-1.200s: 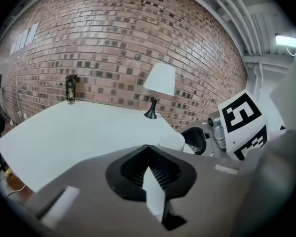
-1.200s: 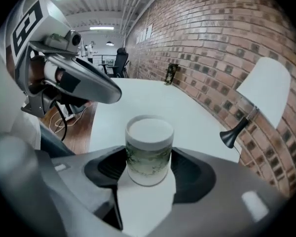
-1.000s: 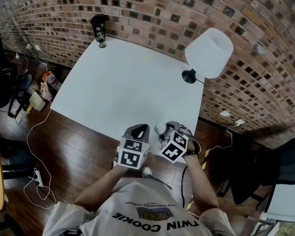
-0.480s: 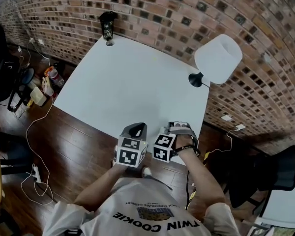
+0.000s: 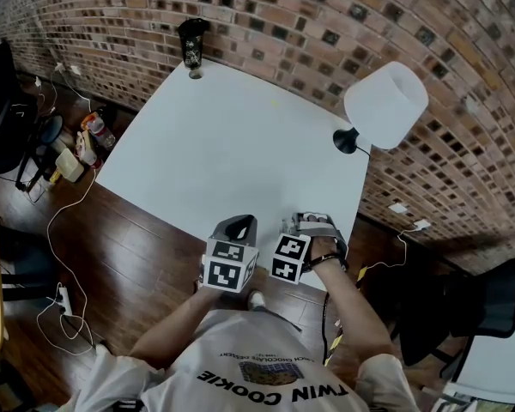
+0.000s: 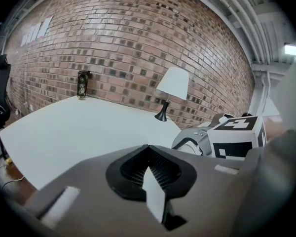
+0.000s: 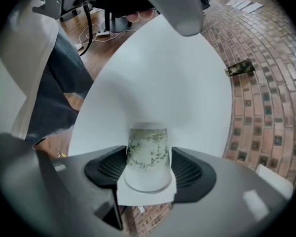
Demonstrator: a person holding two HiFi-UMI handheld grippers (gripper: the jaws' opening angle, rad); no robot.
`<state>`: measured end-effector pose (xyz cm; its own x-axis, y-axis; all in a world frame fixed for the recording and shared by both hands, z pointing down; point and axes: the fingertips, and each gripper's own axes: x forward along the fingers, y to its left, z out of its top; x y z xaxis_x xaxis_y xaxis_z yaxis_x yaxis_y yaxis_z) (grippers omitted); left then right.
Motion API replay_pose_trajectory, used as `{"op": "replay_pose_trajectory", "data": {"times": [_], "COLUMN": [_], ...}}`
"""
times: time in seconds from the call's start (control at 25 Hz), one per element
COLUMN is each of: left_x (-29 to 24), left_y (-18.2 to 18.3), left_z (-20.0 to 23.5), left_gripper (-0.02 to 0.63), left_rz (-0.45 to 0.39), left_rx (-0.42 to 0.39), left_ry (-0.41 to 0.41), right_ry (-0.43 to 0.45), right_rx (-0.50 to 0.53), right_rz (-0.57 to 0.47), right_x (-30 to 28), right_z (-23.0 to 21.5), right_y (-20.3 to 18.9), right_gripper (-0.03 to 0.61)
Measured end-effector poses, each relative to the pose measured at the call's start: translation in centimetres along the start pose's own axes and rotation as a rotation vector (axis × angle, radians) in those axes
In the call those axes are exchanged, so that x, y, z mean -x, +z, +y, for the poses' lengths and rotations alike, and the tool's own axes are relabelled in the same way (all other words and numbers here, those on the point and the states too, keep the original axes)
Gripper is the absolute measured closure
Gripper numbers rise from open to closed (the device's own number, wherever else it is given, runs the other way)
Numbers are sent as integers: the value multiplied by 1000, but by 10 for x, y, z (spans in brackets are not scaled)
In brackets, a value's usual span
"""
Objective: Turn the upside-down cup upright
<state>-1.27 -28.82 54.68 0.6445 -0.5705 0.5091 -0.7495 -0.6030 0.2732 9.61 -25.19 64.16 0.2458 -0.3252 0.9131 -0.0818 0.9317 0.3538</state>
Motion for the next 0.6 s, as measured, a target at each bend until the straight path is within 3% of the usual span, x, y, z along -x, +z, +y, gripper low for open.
{"op": "replay_pose_trajectory", "data": {"times": [0.36,0.48,0.6], "left_x": [-6,-8,-9], "left_y": [-1,-1,-1], "left_z": [-9,-14,-16], "left_gripper": [611,611,611], "left_rz": [8,12,18], "left_rx": [-11,-20,-27], "left_ry": [-7,-15,-14], "right_ry": [-34,-38,25], "right_rx": [-142,-262,-441], "right_rz": [-134,-229,-349], "right_x": [15,27,38], "right_z": [-5,-10,-11], "right_y": [-6,-9,-14], "right_gripper": [291,290,290]}}
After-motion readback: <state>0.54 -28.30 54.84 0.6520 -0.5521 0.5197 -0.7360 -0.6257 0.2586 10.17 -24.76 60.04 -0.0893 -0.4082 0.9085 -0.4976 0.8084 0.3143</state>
